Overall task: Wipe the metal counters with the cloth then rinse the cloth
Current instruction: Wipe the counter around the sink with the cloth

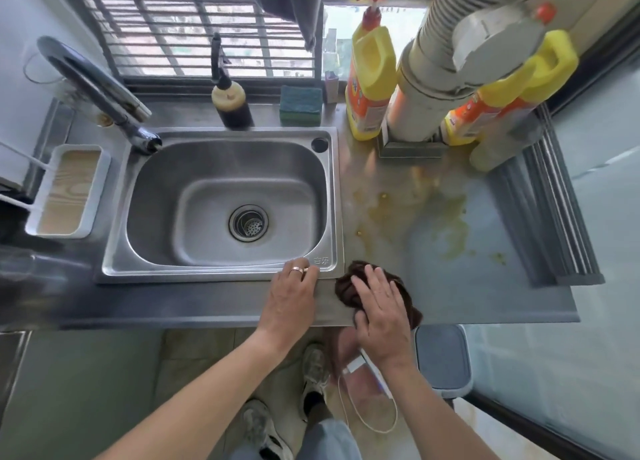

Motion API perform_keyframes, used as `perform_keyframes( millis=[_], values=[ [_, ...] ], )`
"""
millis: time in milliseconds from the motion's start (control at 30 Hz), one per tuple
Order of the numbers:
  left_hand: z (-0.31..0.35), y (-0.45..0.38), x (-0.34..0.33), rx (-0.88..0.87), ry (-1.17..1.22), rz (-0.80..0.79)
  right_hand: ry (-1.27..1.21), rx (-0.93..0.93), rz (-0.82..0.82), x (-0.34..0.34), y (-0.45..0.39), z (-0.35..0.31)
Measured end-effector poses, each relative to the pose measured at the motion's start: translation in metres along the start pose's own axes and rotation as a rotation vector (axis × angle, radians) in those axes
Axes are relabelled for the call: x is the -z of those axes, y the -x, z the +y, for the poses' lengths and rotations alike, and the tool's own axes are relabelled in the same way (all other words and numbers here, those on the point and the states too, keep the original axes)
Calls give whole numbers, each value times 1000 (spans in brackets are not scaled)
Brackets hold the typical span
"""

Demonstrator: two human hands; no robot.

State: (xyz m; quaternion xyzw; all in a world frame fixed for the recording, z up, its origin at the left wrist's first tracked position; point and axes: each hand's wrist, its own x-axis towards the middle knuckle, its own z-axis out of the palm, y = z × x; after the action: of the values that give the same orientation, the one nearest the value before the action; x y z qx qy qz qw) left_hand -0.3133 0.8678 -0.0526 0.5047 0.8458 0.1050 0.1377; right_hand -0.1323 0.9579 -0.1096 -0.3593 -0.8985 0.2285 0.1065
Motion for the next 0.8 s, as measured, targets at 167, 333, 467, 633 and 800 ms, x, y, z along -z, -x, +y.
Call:
perform_keyframes(
  millis=[167,333,467,633,800],
  values=[
    [21,-24,-6,-26,-1,-15,-64,-127,112,17,-26,20],
    [36,-46,-8,12,25,13,11,90,-112,17,-20,13],
    [43,-61,-11,40,40,43,41,71,-129,10,-43,12],
    [45,-70,-14,97,102,120,30,40,-81,2,-76,7],
    [46,-73,-15,112,94,161,-11,14,35,-4,-124,10]
  ],
)
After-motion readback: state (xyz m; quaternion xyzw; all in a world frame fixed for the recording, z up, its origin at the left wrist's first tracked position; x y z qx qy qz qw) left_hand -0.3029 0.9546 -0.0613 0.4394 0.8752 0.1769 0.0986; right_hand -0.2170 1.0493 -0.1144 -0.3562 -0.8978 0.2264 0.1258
